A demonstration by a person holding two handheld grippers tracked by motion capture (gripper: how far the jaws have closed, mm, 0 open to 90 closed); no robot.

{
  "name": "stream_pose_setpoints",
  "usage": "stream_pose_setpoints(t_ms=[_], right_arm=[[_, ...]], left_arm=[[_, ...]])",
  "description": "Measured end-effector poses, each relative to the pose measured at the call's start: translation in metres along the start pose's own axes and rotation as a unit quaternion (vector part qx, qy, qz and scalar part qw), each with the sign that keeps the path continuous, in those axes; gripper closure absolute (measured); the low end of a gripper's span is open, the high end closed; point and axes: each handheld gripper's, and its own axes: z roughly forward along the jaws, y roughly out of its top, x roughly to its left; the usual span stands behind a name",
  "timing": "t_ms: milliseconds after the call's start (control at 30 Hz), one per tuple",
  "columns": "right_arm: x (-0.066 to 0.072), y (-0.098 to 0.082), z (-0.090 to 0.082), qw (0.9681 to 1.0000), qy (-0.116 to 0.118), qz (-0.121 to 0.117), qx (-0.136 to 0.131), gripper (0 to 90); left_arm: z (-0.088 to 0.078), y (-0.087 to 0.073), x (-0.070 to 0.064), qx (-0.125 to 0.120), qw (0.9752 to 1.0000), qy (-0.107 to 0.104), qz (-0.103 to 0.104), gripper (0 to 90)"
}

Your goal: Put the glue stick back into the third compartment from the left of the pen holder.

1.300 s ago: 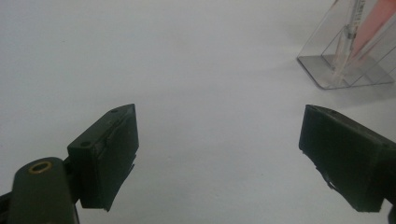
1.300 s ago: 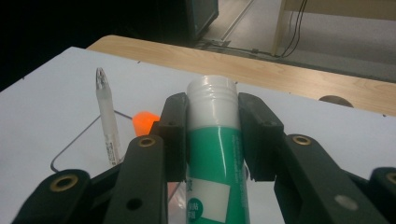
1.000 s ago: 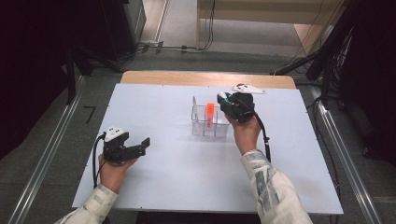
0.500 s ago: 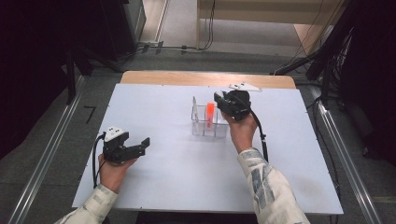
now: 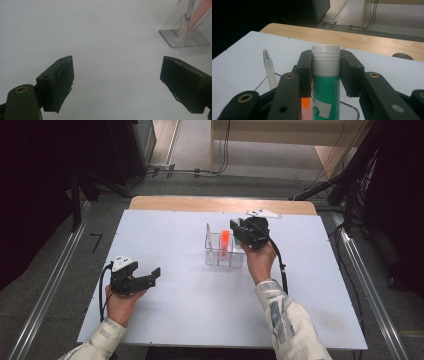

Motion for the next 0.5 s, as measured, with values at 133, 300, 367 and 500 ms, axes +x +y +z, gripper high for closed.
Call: stream_pose_setpoints(t_ms=[133, 300, 367, 500], right_arm=[[-0.001, -0.002, -0.002, 1.0, 0.001, 0.004, 0.0, 62.0], [-0.004, -0.009, -0.006, 1.0, 0.005, 0.004, -0.002, 62.1], [-0.005, -0.012, -0.008, 1.0, 0.005, 0.004, -0.002, 61.9], [-0.005, -0.018, -0.013, 0.9999, 0.013, 0.004, -0.002, 61.9]], left_arm=[[0.0, 0.0, 0.0, 0.0, 1.0, 0.001, 0.0, 12.5], [0.0, 0.0, 0.0, 0.0, 1.0, 0.001, -0.001, 12.5], [0.0, 0.0, 0.0, 0.001, 1.0, 0.0, 0.0, 12.5], [0.001, 0.0, 0.0, 0.002, 1.0, 0.0, 0.0, 12.5]])
